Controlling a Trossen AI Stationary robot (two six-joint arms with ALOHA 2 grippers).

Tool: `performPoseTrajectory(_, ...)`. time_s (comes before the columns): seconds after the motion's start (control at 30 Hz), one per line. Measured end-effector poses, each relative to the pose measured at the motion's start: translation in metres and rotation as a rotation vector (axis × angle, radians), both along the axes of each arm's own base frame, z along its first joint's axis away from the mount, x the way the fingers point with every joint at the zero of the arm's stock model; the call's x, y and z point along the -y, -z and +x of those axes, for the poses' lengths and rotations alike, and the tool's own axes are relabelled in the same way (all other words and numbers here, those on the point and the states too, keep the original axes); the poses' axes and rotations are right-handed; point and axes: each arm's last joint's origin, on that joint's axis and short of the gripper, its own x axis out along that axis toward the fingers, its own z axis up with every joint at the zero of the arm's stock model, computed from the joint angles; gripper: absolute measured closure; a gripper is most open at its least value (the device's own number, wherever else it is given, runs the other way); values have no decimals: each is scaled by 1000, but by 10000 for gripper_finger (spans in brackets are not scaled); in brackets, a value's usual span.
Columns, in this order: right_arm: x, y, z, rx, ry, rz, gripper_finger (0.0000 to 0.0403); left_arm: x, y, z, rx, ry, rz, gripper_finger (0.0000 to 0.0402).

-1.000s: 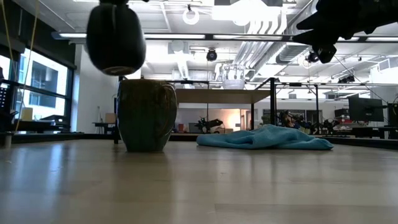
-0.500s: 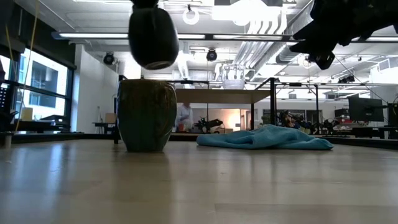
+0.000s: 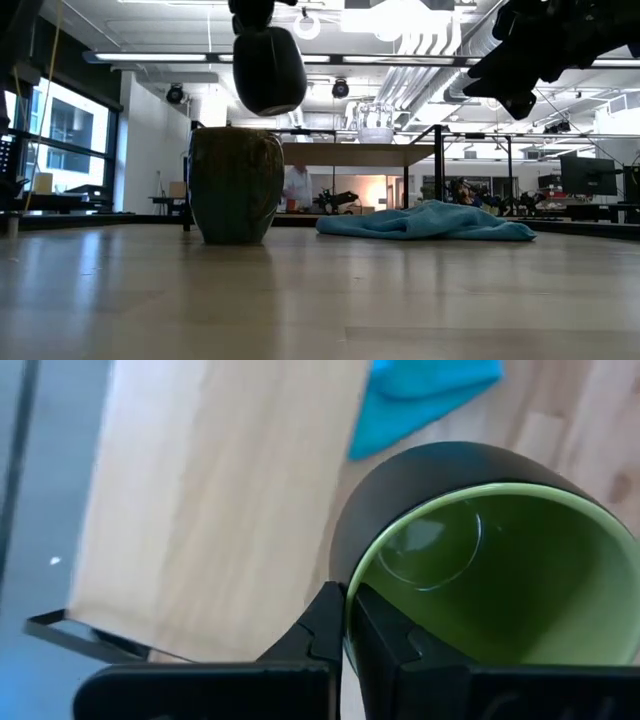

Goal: Stack small to large cups/mugs on shelf
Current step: Put the black mug on the shelf

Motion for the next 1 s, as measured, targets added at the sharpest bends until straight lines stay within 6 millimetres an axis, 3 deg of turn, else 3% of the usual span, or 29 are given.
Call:
performPoseTrajectory(0.53,0,0,0,2,3,8,275,-41,-6,2,110,-53,131,401)
performPoseTrajectory(1.0,0,-1,0,11,7,20,275,-74,13,13,93,-37,161,401)
